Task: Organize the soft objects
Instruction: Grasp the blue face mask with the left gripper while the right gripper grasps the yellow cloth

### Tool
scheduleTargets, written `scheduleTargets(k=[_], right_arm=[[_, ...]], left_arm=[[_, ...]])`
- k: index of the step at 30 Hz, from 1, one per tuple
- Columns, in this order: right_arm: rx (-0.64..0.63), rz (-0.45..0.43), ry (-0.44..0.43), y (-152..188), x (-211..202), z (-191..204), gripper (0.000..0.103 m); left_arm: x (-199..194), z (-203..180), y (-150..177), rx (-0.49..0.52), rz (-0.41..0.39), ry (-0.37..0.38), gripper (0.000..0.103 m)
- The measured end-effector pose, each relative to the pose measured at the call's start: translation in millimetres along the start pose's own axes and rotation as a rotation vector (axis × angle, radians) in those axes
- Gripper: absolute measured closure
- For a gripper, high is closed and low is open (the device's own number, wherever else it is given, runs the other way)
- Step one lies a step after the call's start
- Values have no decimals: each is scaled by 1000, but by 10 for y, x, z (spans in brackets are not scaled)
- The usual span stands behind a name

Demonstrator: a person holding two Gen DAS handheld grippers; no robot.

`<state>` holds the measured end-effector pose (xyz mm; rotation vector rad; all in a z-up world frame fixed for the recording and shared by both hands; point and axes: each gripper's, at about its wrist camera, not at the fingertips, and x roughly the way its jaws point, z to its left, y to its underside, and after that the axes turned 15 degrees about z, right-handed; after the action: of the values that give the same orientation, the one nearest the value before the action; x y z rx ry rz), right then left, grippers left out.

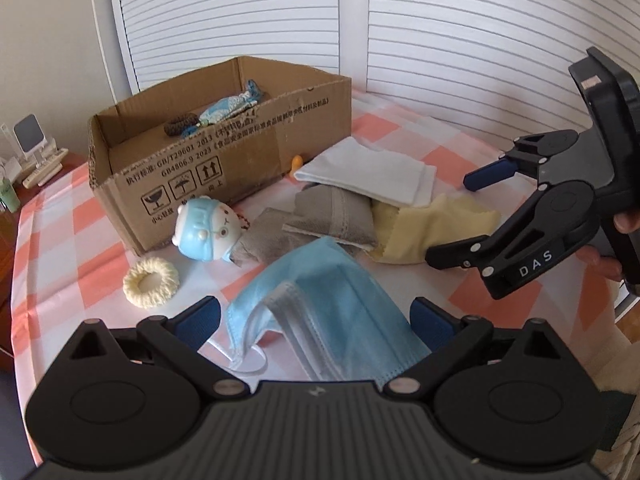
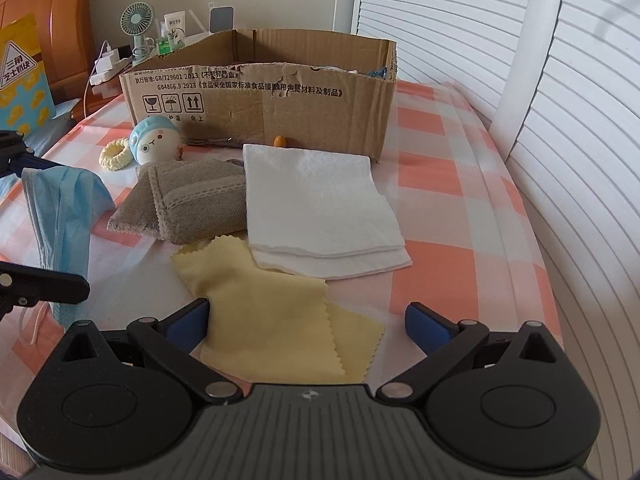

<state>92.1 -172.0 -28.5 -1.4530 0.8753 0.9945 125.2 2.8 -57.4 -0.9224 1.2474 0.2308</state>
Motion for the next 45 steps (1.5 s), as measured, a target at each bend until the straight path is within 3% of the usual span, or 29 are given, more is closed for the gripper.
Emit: scheduleTargets(k=[3, 8, 10, 18, 23, 26, 31, 36, 45], right_arm=[[-1, 0, 0, -1, 0, 0, 0], [-2, -1, 1, -1, -1, 2, 0], [-4, 2, 0, -6, -8, 5, 0], [-70, -17, -96, -32, -44, 173, 3], [-124, -30, -91, -69, -43, 346, 18], [-123, -33, -91, -81, -71, 346, 33], [-102, -27, -79, -62, -124, 258, 77], [-104, -23, -86, 19, -189, 198, 88], [-146, -62, -101, 124, -463, 168, 91]], left_arm=[[-45, 25, -11, 37, -15, -29, 6], [9, 57, 0, 72, 10, -54, 35], [37, 75, 6, 60, 16, -56, 43], [49, 96, 0, 34, 8, -44, 44], [56, 99, -12, 27, 11, -42, 44], [54, 101, -13, 26, 11, -43, 44], [37, 102, -6, 23, 11, -44, 50], [13, 87, -9, 22, 12, -47, 57], [-91, 52, -4, 19, 8, -52, 67]])
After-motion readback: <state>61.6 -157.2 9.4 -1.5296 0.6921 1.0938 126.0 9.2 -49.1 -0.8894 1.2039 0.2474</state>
